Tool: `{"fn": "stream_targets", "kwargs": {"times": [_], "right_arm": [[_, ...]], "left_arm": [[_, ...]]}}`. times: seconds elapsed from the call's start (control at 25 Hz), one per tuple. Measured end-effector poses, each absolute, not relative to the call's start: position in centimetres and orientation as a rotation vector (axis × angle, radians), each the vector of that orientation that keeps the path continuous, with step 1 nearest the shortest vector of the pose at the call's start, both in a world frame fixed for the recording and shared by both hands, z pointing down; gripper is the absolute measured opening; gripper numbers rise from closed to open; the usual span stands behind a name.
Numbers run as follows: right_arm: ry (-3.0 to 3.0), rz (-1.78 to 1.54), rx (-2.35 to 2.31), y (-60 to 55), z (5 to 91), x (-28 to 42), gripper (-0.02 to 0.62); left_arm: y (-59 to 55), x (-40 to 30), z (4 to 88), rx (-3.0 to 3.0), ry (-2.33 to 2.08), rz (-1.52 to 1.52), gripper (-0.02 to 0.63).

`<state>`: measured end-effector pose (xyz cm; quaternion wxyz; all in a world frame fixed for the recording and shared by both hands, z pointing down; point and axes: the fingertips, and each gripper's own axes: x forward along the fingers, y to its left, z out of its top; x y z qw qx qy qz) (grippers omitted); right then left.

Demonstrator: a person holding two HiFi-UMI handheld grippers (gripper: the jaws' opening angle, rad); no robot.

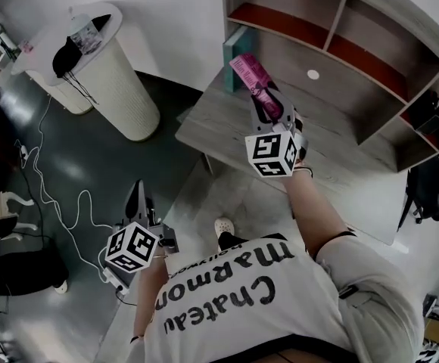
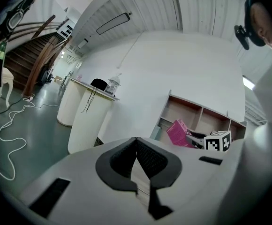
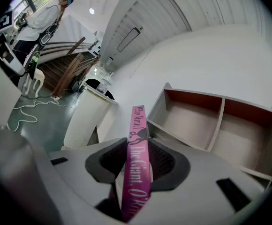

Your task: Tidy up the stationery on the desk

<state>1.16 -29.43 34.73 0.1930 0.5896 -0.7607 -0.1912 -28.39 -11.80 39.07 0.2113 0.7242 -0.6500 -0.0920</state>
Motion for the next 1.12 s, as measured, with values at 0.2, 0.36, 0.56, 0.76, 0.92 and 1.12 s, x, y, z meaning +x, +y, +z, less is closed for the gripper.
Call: {"fn": "stream_targets", "kwargs": {"times": [0.2,0.36,0.56,0.76,0.92,1.12], "right_arm": [[-2.204,-0.468,1.803,-33.6,35.4,1.3,0.149],[-2.233,-0.404,1.916,-36.5,35.8,1.4,0.149],[-2.235,-0.313,2.033,-39.5,37.3,2.0,0.149],[-2.236,-0.286,2.134,-42.0,38.3,1.8,0.149],[-2.22,-0.305,2.222,-43.8,38.3,1.9,0.149],[-2.232,-0.334,2.311,-45.1,39.0,1.9,0.149]], "left_arm": [[-17.3,-29.6,38.9,2.045,-1.766,-0.191,0.015],[-21.3,-30.7,38.8,2.066,-1.748,-0.156,0.015],[-25.1,-31.3,39.8,2.084,-1.707,-0.103,0.015],[-28.1,-31.9,40.7,2.105,-1.678,-0.07,0.016],[-29.6,-32.1,41.8,2.118,-1.652,-0.036,0.015],[-31.2,-33.3,42.6,2.124,-1.668,-0.015,0.015]]}}
